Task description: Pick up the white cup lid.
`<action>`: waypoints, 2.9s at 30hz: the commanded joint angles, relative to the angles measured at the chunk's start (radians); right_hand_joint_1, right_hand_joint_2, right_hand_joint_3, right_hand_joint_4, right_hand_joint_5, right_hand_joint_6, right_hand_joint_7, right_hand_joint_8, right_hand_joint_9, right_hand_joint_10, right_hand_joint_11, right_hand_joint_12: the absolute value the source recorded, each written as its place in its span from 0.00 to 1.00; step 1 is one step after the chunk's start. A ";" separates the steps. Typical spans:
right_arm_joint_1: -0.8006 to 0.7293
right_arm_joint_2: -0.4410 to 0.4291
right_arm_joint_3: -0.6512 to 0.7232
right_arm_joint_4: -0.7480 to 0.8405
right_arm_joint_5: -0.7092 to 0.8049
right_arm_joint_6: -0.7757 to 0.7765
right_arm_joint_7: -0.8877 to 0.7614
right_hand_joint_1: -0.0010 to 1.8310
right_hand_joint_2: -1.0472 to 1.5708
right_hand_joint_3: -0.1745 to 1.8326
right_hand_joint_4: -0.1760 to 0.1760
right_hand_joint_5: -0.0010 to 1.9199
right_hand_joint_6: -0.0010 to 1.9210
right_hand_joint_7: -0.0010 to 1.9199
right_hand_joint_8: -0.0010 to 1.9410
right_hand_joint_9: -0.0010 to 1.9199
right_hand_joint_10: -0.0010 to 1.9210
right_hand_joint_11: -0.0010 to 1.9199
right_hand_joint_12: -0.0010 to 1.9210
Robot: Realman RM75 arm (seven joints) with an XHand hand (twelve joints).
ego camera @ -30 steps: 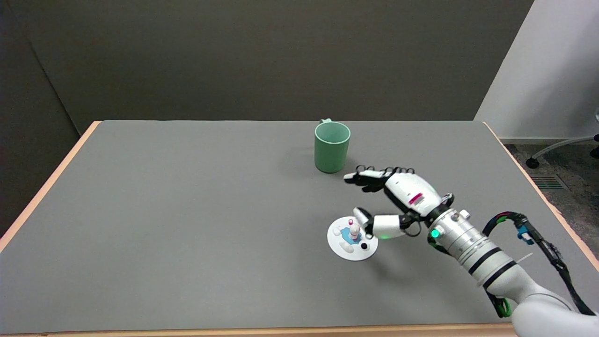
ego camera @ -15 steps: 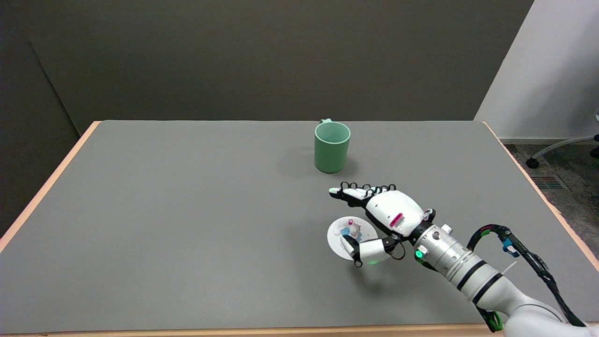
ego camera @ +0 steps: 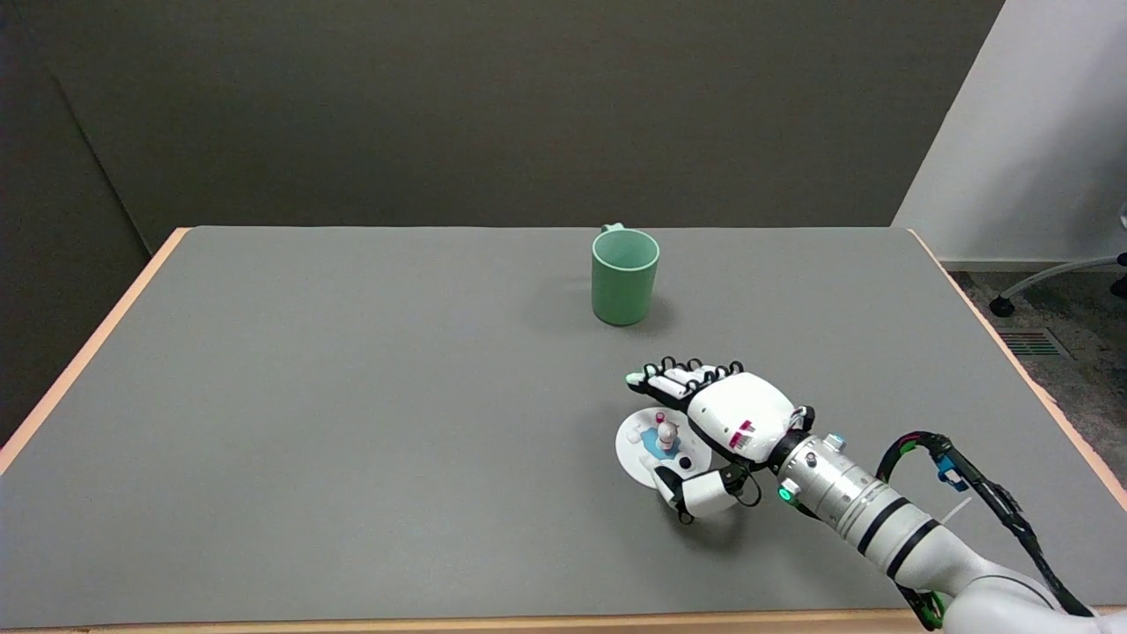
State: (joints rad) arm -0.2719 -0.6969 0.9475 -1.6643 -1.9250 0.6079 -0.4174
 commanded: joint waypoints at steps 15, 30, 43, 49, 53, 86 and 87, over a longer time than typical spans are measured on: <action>-0.001 -0.008 0.019 -0.032 0.055 0.009 -0.044 0.35 0.70 0.51 0.63 0.23 0.09 0.30 0.09 0.33 0.10 0.22 0.38; -0.020 -0.011 0.019 -0.018 0.068 0.006 -0.050 0.36 0.71 0.46 0.67 0.29 0.09 0.33 0.10 0.34 0.11 0.18 0.42; -0.020 -0.012 0.017 -0.002 0.068 0.009 -0.046 0.40 0.73 0.45 0.67 0.30 0.10 0.34 0.10 0.36 0.12 0.17 0.44; -0.024 -0.013 0.019 -0.002 0.068 0.010 -0.046 0.41 0.75 0.42 0.67 0.31 0.11 0.36 0.11 0.36 0.14 0.17 0.44; -0.028 -0.013 0.019 -0.002 0.067 0.017 -0.046 0.43 0.75 0.41 0.64 0.31 0.14 0.34 0.14 0.33 0.20 0.13 0.48; -0.041 -0.017 0.038 -0.018 0.084 -0.014 -0.046 0.52 0.94 0.16 0.47 0.15 0.99 0.25 0.94 0.17 0.62 0.01 0.76; -0.040 -0.016 0.041 -0.020 0.084 -0.019 -0.046 0.52 0.94 0.16 0.47 0.15 0.99 0.25 0.94 0.17 0.62 0.01 0.76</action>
State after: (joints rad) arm -0.3152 -0.7145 0.9661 -1.6694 -1.8495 0.6331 -0.4629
